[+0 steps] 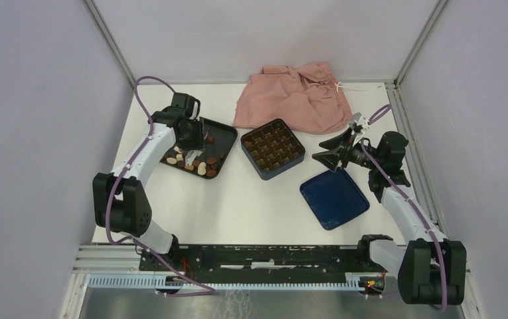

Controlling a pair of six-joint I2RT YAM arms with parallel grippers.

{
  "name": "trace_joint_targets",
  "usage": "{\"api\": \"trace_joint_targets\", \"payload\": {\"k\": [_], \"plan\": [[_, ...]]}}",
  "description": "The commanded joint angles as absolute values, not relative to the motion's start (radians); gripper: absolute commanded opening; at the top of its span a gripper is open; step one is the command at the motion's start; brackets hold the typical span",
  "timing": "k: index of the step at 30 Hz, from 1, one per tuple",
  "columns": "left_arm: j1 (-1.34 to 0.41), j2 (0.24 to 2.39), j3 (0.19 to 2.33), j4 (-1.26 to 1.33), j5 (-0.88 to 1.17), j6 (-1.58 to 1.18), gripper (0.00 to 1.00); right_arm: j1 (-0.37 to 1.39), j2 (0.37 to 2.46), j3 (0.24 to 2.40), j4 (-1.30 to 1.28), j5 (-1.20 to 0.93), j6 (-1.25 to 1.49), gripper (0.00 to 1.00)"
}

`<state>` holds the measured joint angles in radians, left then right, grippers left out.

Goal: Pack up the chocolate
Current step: Pick up the fake chocolate from the plate.

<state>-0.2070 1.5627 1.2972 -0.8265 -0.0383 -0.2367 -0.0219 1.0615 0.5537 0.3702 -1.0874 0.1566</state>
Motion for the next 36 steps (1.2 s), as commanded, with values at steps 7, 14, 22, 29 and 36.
{"api": "trace_joint_targets", "payload": {"k": [7,14,22,29,36], "plan": [[-0.201,1.571,1.328,-0.769,-0.031,-0.171,0.47,-0.022,1.065,0.604,0.354,-1.081,0.101,0.63],[-0.2,1.603,1.344,-0.776,-0.022,-0.169,0.47,-0.022,1.077,0.606,0.352,-1.09,0.102,0.63],[-0.203,1.621,1.349,-0.78,0.009,-0.164,0.47,-0.022,1.072,0.607,0.353,-1.094,0.104,0.63],[-0.203,1.589,1.348,-0.781,0.052,-0.169,0.47,-0.022,1.077,0.606,0.356,-1.098,0.107,0.63],[-0.203,1.565,1.338,-0.777,0.05,-0.176,0.47,-0.021,1.078,0.605,0.36,-1.1,0.111,0.63]]}}
